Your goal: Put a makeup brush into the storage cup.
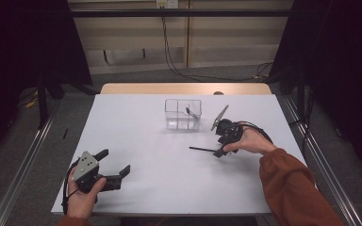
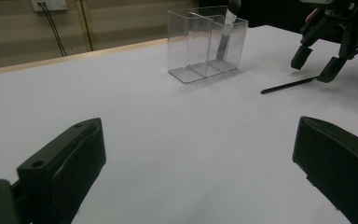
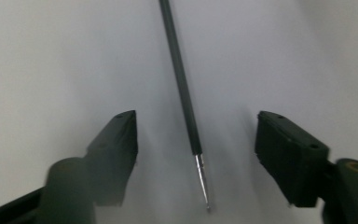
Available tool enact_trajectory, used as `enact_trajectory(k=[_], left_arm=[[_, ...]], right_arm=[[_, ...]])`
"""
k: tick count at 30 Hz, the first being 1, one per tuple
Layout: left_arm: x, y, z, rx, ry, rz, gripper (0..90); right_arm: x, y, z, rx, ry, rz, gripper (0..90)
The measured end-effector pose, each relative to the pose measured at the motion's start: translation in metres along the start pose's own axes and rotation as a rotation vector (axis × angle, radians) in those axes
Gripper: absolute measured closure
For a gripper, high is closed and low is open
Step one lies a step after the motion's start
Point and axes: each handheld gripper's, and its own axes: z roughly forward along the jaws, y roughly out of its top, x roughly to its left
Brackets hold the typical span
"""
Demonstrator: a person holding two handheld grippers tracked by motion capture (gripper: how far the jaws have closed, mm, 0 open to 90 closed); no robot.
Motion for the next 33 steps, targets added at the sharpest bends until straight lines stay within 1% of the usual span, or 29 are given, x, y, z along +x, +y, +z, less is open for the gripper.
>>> enact_trajectory(k=[1,2,3,5,7,10,11,12,13,15,16,18,21,22,24,25,27,28,30,32,33], left_arm=[[0.0,0.0,0.001,0.005,-0.003,0.005,2.6],[0.0,0.0,0.001,0.01,-0.005,0.006,2.6],[-0.001,-0.001,0.002,0.01,-0.01,0.006,2.6],[-0.001,0.0,0.002,0.012,-0.009,0.008,2.6],[-0.001,-0.001,0.003,0.017,-0.011,0.012,2.6],[-0.001,0.0,0.003,0.015,-0.01,0.011,2.6],[-0.001,-0.001,0.003,0.014,-0.009,0.01,2.6],[-0.001,-0.001,0.003,0.015,-0.009,0.009,2.6],[-0.001,-0.001,0.003,0.015,-0.009,0.005,2.6],[-0.001,-0.001,0.003,0.016,-0.008,0.007,2.6],[-0.001,-0.001,0.003,0.016,-0.009,0.008,2.6],[-0.001,-0.001,0.003,0.015,-0.011,0.011,2.6],[-0.002,-0.001,0.003,0.017,-0.009,0.007,2.6],[-0.002,-0.002,0.003,0.014,-0.01,0.003,2.6],[-0.001,-0.002,0.003,0.016,-0.014,-0.007,2.6],[-0.001,-0.002,0.002,0.016,-0.01,-0.004,2.6],[-0.001,-0.002,0.002,0.016,-0.009,-0.004,2.6],[-0.001,-0.002,0.002,0.016,-0.008,-0.004,2.6],[-0.001,-0.002,0.002,0.016,-0.009,-0.003,2.6],[-0.001,-0.002,0.002,0.014,-0.01,0.0,2.6],[-0.001,-0.002,0.002,0.013,-0.01,-0.001,2.6]], right_arm=[[0.0,0.0,0.001,0.016,-0.003,-0.002,35.0],[0.0,0.001,0.002,0.034,-0.009,-0.003,37.3],[0.0,0.001,0.002,0.046,-0.014,-0.014,41.4],[0.0,0.001,0.003,0.058,-0.018,-0.031,44.2],[0.0,0.002,0.005,0.084,-0.021,-0.048,47.2],[0.002,0.005,0.006,0.115,-0.038,-0.073,51.5],[0.002,0.006,0.006,0.138,-0.037,-0.083,51.9],[0.002,0.008,0.007,0.143,-0.041,-0.095,52.1],[0.004,0.01,0.007,0.161,-0.046,-0.094,52.6],[0.005,0.012,0.008,0.178,-0.049,-0.122,55.4],[0.006,0.012,0.008,0.18,-0.049,-0.117,57.6],[0.008,0.013,0.008,0.189,-0.043,-0.131,61.8],[0.007,0.013,0.008,0.192,-0.032,-0.123,64.9],[0.006,0.013,0.008,0.184,-0.023,-0.107,67.1],[0.004,0.013,0.007,0.187,-0.024,-0.094,71.1],[0.005,0.013,0.008,0.189,-0.027,-0.091,72.0],[0.005,0.015,0.008,0.2,-0.029,-0.111,74.3],[0.006,0.016,0.008,0.208,-0.027,-0.102,75.8],[0.006,0.017,0.009,0.22,-0.025,-0.115,77.6],[0.005,0.017,0.009,0.22,-0.017,-0.111,79.5],[0.004,0.017,0.009,0.221,-0.012,-0.101,81.3]])
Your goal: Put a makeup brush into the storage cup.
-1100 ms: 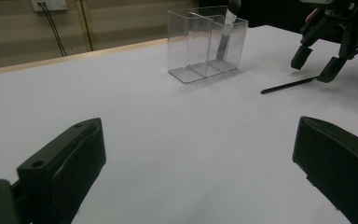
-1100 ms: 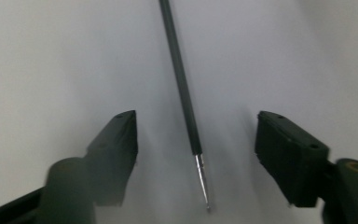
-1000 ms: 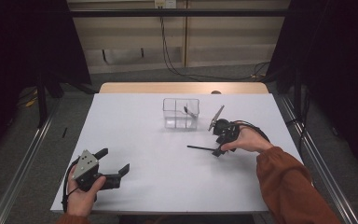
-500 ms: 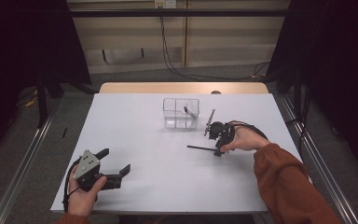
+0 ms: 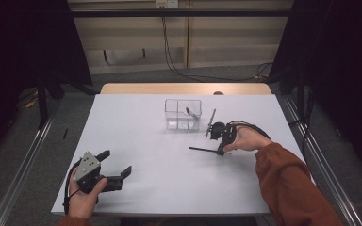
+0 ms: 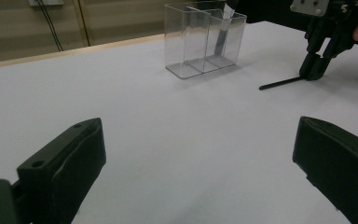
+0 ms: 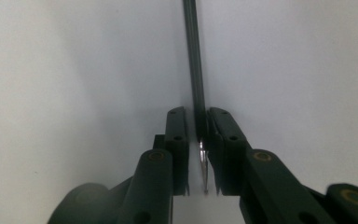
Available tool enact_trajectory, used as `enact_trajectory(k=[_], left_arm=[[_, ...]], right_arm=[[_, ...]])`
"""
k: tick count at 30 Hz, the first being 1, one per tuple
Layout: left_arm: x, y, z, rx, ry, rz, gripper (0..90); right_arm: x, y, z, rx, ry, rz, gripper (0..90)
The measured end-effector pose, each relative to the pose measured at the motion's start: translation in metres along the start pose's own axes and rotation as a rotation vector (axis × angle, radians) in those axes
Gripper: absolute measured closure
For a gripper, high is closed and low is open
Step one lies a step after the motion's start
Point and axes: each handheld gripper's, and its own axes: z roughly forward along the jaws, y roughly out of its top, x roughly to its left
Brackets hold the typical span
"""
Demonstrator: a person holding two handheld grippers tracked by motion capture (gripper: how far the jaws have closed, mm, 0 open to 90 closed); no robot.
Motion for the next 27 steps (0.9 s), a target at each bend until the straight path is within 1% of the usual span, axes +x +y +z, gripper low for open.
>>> enact_trajectory(k=[1,3,6,8,11,13,14,18,20,22,23,25,27], left_arm=[[0.0,0.0,0.0,0.0,-0.002,-0.001,2.6],[-0.001,0.0,0.0,0.005,-0.005,0.005,2.9],[-0.001,0.001,0.0,0.004,-0.008,0.013,2.9],[-0.001,0.0,0.001,0.006,-0.007,0.012,2.8],[-0.001,0.0,0.0,0.007,-0.005,0.014,2.9],[0.0,0.0,0.0,0.006,-0.004,0.012,2.9],[0.0,0.0,0.0,0.006,-0.001,0.012,2.9],[-0.001,0.001,-0.001,0.0,-0.005,0.015,2.9],[-0.001,0.001,-0.001,0.001,-0.004,0.014,2.9],[-0.001,0.001,-0.001,0.0,-0.003,0.013,2.9],[-0.001,0.001,-0.001,0.001,-0.003,0.016,2.9],[0.0,0.001,-0.001,0.0,-0.003,0.014,2.9],[0.0,0.001,-0.001,-0.001,-0.004,0.014,2.9]], right_arm=[[-0.002,-0.001,0.001,-0.013,0.007,0.002,83.8],[-0.003,-0.001,0.0,-0.008,0.014,0.006,86.6],[-0.003,-0.001,0.001,-0.011,0.009,-0.001,86.6],[-0.001,-0.002,0.0,-0.009,0.004,0.005,86.6],[-0.003,-0.004,0.0,-0.036,0.012,-0.005,86.6],[-0.002,-0.006,0.0,-0.04,0.012,0.009,86.7],[-0.003,-0.006,0.0,-0.041,0.016,0.007,86.6],[-0.005,-0.013,0.0,-0.1,0.026,0.027,86.7],[-0.005,-0.015,0.0,-0.111,0.032,0.043,86.7],[-0.005,-0.015,-0.001,-0.103,0.032,0.034,86.6],[-0.005,-0.015,-0.001,-0.107,0.035,0.039,86.6],[-0.005,-0.015,-0.003,-0.139,0.047,0.039,86.6],[-0.004,-0.016,-0.007,-0.161,0.035,0.039,86.6]])
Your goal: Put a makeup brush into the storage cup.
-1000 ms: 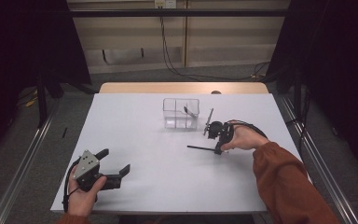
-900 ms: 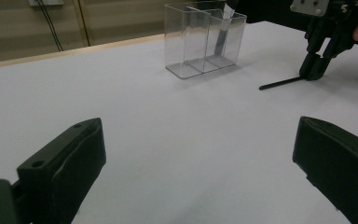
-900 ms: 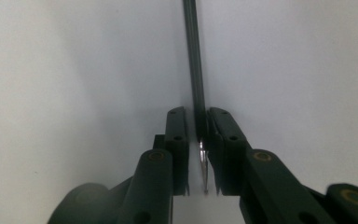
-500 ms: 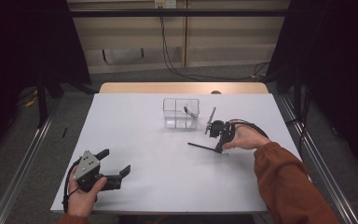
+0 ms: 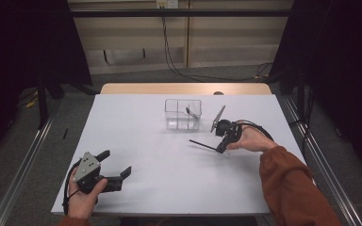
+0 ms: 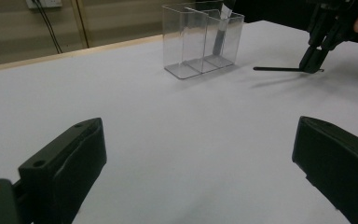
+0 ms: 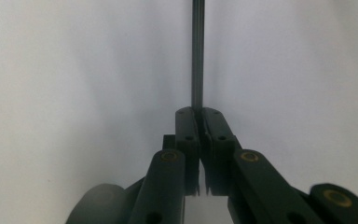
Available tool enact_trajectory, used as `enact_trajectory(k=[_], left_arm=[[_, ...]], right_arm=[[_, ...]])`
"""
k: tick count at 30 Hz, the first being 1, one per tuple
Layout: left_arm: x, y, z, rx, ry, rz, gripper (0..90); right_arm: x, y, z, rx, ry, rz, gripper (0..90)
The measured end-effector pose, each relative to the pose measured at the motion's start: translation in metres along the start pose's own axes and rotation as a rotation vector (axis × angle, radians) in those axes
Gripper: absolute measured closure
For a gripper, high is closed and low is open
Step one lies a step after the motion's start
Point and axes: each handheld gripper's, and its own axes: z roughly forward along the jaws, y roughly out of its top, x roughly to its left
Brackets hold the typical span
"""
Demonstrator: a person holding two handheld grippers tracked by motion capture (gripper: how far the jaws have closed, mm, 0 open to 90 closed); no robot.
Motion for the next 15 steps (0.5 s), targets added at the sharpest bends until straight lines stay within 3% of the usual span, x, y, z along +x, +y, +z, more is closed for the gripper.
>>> enact_trajectory(k=[9,15], left_arm=[[-0.001,0.001,-0.001,-0.009,-0.01,-0.013,3.4],[-0.002,0.002,-0.002,-0.016,-0.01,-0.014,3.3]], right_arm=[[0.01,-0.007,-0.009,-0.103,-0.05,0.052,86.5],[0.007,-0.016,-0.014,-0.218,-0.03,0.093,86.5]])
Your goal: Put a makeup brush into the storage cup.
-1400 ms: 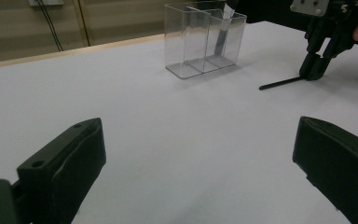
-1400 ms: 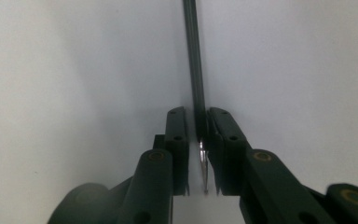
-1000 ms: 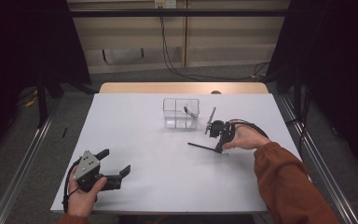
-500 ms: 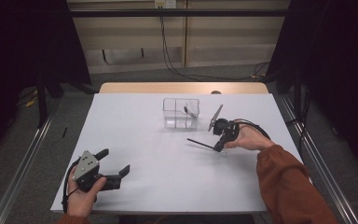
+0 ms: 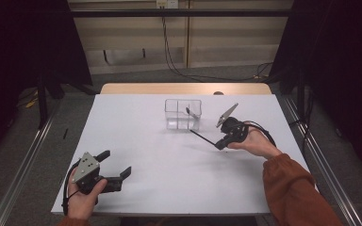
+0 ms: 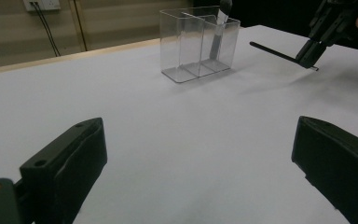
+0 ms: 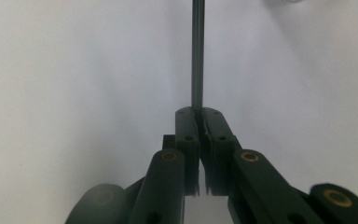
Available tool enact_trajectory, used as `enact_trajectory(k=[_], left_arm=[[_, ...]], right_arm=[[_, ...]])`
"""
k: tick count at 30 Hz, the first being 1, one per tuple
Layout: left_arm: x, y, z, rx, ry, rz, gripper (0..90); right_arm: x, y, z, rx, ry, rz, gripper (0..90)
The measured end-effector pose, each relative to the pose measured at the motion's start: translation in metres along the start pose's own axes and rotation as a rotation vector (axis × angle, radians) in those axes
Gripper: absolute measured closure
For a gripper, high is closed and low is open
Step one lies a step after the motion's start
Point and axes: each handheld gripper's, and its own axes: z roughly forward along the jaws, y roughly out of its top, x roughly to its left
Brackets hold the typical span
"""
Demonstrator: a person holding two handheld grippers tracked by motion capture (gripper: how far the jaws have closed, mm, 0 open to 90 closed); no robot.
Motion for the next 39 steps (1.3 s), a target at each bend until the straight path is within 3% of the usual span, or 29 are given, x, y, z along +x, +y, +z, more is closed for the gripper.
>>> enact_trajectory(k=[9,18,21,25,29,32,35,39], left_arm=[[0.0,0.001,-0.001,-0.002,-0.009,0.0,3.3],[-0.001,0.004,-0.005,-0.022,-0.008,0.002,3.3],[-0.003,0.005,-0.006,-0.019,-0.028,0.024,3.0],[-0.006,0.007,-0.005,-0.01,-0.041,0.061,3.0],[-0.007,0.007,-0.005,-0.018,-0.052,0.049,2.9],[-0.01,0.008,-0.003,0.002,-0.094,0.04,3.0],[-0.014,0.01,-0.002,0.003,-0.12,0.056,2.9],[-0.018,0.012,0.0,0.016,-0.157,0.043,3.5]], right_arm=[[0.004,-0.009,-0.003,-0.101,-0.054,0.043,86.5],[0.003,-0.022,-0.008,-0.235,0.016,0.123,86.5],[0.005,-0.025,-0.009,-0.302,0.038,0.139,86.6],[0.011,-0.027,-0.011,-0.338,0.038,0.127,86.5],[0.017,-0.027,-0.013,-0.385,0.069,0.118,86.5],[0.024,-0.028,-0.012,-0.403,0.1,0.088,86.5],[0.032,-0.026,-0.011,-0.398,0.12,0.052,86.5],[0.037,-0.021,-0.008,-0.398,0.142,0.039,86.5]])
